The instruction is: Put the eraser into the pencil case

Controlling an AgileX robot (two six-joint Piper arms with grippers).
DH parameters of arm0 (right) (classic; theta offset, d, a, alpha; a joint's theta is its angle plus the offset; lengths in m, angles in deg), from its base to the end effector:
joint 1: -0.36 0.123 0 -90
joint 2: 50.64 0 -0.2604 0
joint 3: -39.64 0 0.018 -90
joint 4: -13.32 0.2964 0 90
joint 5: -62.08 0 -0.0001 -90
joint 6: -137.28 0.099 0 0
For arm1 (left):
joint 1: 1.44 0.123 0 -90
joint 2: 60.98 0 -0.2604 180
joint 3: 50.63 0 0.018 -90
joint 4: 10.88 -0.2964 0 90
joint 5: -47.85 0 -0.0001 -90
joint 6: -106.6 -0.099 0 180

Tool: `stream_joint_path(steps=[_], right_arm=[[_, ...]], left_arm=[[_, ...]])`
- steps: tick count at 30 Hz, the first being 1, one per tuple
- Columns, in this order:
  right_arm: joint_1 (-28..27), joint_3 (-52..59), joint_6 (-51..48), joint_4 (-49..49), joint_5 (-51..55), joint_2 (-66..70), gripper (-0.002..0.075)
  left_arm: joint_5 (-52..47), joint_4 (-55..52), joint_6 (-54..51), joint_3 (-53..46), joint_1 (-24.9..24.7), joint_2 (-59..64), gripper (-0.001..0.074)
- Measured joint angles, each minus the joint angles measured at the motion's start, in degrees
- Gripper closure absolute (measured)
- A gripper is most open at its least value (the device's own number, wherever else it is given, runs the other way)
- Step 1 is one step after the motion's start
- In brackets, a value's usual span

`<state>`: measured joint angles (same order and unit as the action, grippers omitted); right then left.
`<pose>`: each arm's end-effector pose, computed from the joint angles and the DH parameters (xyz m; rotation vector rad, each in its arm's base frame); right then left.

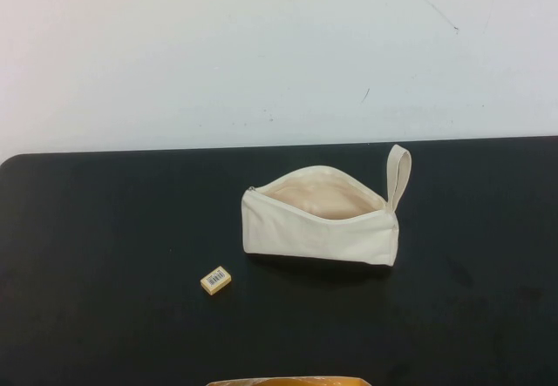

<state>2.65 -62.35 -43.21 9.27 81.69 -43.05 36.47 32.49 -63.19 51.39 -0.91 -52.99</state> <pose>0.1315 0.0029 0.1721 -0.0890 1.8335 -0.0465 0.1344 -0.0122 0.1906 -0.6718 1.5707 -0.8035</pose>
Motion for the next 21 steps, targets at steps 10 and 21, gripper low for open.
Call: stream_joint_path(steps=[10,21], right_arm=[[0.00,0.00,0.00,0.00,0.00,0.00,0.0727],[0.00,0.00,0.00,0.00,0.00,0.00,0.0727]], left_arm=[[6.20,14.38,-9.06,0.85,0.00,0.00,0.0736],[-26.06,-10.03,-20.88,27.93,0.00,18.83,0.0736]])
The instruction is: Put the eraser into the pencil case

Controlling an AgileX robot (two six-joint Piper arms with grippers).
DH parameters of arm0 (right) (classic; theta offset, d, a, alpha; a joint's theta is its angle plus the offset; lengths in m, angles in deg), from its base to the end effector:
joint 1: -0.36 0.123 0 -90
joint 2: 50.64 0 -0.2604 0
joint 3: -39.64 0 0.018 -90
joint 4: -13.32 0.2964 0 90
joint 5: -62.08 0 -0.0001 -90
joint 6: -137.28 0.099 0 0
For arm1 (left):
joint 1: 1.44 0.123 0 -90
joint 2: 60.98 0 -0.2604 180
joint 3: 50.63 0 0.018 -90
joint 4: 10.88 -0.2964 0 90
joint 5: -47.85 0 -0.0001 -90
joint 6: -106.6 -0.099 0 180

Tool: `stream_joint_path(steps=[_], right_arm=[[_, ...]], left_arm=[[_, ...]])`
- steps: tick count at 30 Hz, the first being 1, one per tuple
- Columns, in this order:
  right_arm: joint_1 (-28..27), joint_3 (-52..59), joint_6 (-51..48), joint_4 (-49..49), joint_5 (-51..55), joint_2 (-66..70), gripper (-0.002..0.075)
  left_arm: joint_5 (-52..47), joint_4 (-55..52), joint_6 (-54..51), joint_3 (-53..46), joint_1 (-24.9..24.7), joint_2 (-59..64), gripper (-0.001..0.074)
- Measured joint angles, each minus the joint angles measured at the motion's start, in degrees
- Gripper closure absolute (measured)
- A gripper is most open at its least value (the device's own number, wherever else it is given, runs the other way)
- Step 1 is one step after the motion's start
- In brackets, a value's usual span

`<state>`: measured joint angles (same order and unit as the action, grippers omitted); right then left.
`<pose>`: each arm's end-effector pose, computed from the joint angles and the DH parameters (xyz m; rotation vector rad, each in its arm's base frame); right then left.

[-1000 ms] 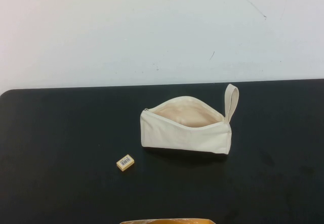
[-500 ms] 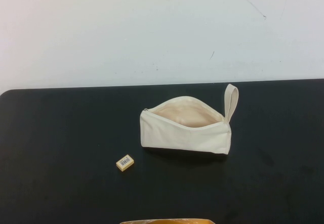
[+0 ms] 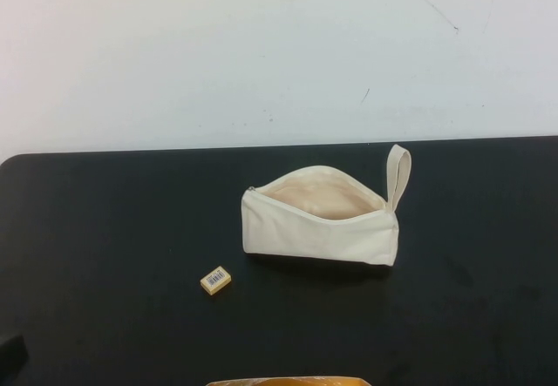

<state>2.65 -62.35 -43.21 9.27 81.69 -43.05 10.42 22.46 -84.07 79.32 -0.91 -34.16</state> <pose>0.1315 0.0029 0.1721 -0.0890 1.8335 -0.0465 0.1404 -0.0318 0.2942 -0.0600 1.9230 -0.5175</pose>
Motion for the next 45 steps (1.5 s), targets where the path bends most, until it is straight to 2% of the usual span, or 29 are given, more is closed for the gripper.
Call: stream_joint_path(steps=[4,12,17,21,25,27,34,36,39,45], right_arm=[[0.00,0.00,0.00,0.00,0.00,0.00,0.0727],[0.00,0.00,0.00,0.00,0.00,0.00,0.0727],[0.00,0.00,0.00,0.00,0.00,0.00,0.0727],[0.00,0.00,0.00,0.00,0.00,0.00,0.0727],[0.00,0.00,0.00,0.00,0.00,0.00,0.0727],[0.00,0.00,0.00,0.00,0.00,0.00,0.0727],[0.00,0.00,0.00,0.00,0.00,0.00,0.0727],[0.00,0.00,0.00,0.00,0.00,0.00,0.0727],[0.00,0.00,0.00,0.00,0.00,0.00,0.0727],[0.00,0.00,0.00,0.00,0.00,0.00,0.0727]], left_arm=[[-8.26,-7.34,-4.97,9.93,0.00,12.07,0.0736],[-12.06,-11.26,-13.25,19.09,-0.65,28.34,0.0736],[-12.96,-16.38,-14.27,23.30,-6.92,38.25,0.0736],[-13.38,-21.96,-9.40,27.21,-12.40,45.99,0.0736],[-14.81,-26.46,-5.74,32.50,-15.57,54.01,0.0727],[-15.80,-27.00,-4.97,35.45,-16.54,57.72,0.0689],[-18.67,-24.25,-4.26,46.00,-19.24,71.50,0.0328],[-18.67,-22.65,-4.17,47.97,-19.51,75.00,0.0274],[-17.96,-21.71,-4.78,50.36,-19.51,80.27,0.0239],[-14.26,-21.39,-8.71,51.64,-19.51,88.02,0.0229]])
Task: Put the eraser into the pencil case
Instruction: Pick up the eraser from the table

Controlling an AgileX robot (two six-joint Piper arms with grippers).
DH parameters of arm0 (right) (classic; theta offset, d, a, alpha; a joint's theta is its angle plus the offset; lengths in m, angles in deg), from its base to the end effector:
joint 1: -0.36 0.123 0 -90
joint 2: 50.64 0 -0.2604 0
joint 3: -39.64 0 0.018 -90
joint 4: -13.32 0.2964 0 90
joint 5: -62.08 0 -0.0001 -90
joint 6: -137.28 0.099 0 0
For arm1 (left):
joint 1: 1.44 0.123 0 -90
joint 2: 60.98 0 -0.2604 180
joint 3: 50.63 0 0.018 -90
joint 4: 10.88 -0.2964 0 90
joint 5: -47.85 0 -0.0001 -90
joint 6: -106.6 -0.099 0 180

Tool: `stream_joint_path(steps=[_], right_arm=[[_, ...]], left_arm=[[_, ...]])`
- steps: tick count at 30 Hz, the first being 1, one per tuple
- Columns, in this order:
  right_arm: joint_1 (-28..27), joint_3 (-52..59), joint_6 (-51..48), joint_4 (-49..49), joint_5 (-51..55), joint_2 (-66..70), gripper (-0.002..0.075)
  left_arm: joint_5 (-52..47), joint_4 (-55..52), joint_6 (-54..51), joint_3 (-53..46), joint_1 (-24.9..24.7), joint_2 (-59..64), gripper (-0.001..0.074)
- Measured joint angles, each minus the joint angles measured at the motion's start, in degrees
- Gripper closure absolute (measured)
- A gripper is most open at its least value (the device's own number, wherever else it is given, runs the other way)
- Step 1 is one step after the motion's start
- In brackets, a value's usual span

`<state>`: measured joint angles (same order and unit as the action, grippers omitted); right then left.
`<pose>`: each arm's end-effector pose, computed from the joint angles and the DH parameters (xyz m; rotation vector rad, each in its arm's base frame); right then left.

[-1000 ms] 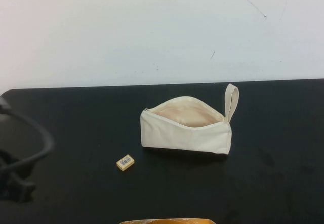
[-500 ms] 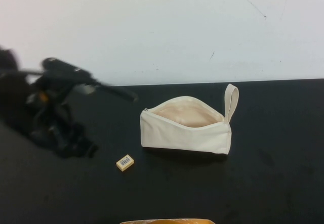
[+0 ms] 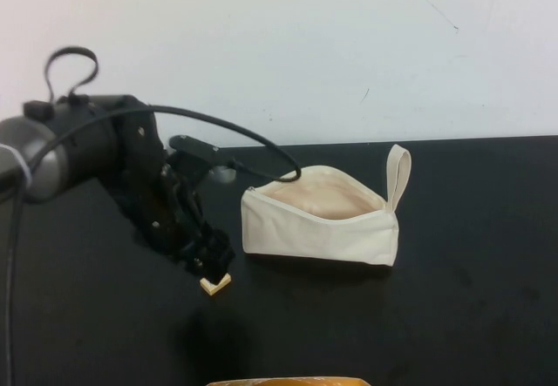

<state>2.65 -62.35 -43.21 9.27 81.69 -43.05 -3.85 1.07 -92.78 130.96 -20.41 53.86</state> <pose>0.1315 0.0029 0.1721 -0.0890 1.8335 -0.0465 0.3873 -0.1502 0.1648 0.7945 2.7558 -0.2584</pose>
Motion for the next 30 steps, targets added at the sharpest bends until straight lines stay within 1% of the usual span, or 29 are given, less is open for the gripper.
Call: stream_joint_path(steps=[6,11,16,23,27,30], right_arm=[[0.00,0.00,0.00,0.00,0.00,0.00,0.0727],[0.00,0.00,0.00,0.00,0.00,0.00,0.0727],[0.00,0.00,0.00,0.00,0.00,0.00,0.0727],[0.00,0.00,0.00,0.00,0.00,0.00,0.0727],[0.00,0.00,0.00,0.00,0.00,0.00,0.0727],[0.00,0.00,0.00,0.00,0.00,0.00,0.0727]], left_arm=[[5.72,0.56,-5.77,0.18,-0.15,3.44,0.0228],[8.68,0.48,-8.63,0.32,-1.82,6.02,0.0228],[9.72,-0.30,-8.81,0.32,-3.03,8.70,0.0228],[11.95,-5.48,-5.31,0.32,-3.13,9.71,0.0229],[12.08,-6.05,-4.85,0.32,-3.13,9.71,0.0265],[11.81,-6.17,-4.62,0.32,-3.13,9.84,0.0326]])
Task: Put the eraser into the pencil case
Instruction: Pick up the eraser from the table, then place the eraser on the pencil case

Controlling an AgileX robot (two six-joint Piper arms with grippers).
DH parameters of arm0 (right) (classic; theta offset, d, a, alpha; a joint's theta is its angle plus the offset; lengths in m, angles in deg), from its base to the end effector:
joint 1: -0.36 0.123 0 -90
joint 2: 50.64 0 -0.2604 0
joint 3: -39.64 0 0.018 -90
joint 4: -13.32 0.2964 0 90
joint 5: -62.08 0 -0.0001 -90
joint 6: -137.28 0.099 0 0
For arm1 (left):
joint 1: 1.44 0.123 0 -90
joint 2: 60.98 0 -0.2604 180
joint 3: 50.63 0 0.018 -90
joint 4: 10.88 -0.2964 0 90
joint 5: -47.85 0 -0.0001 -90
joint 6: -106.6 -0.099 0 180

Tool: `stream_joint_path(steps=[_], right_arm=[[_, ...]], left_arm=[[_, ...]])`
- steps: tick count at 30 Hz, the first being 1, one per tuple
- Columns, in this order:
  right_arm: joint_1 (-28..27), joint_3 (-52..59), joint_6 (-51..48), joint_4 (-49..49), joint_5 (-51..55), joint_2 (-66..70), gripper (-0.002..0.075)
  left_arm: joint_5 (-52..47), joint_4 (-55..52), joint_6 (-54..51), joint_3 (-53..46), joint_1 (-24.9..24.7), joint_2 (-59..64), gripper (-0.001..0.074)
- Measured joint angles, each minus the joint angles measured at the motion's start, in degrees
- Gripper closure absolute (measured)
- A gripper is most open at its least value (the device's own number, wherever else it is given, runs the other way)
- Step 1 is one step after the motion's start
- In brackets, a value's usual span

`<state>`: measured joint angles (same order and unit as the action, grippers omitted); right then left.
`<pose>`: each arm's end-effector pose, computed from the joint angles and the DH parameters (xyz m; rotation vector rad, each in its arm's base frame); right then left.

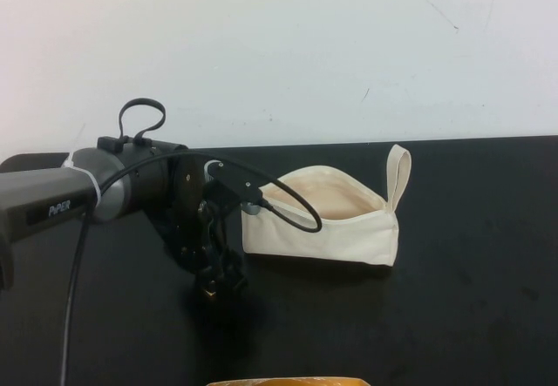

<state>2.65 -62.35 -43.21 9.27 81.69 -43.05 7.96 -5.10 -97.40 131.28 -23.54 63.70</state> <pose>0.1315 0.0029 0.1721 -0.0890 1.8335 -0.0465 0.4022 -0.1702 0.0976 1.0217 2.6459 -0.1013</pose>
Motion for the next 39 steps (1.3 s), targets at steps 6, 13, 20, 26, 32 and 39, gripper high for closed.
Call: stream_joint_path(steps=[6,13,20,26,32,39], right_arm=[[0.00,0.00,0.00,0.00,0.00,0.00,0.0727],[0.00,0.00,0.00,0.00,0.00,0.00,0.0727],[0.00,0.00,0.00,0.00,0.00,0.00,0.0727],[0.00,0.00,0.00,0.00,0.00,0.00,0.0727],[0.00,0.00,0.00,0.00,0.00,0.00,0.0727],[0.00,0.00,0.00,0.00,0.00,0.00,0.0727]], left_arm=[[-2.86,0.01,1.19,0.00,0.00,0.02,0.0537],[-10.75,0.01,1.43,2.27,0.00,-0.22,0.0548],[-11.40,1.82,3.68,6.92,-0.94,-6.65,0.0548],[1.07,10.55,4.32,10.45,-4.89,-10.03,0.0548],[12.24,12.30,4.72,10.51,-8.26,-7.56,0.0548],[16.46,12.66,7.73,10.51,-8.35,-2.20,0.0437]])
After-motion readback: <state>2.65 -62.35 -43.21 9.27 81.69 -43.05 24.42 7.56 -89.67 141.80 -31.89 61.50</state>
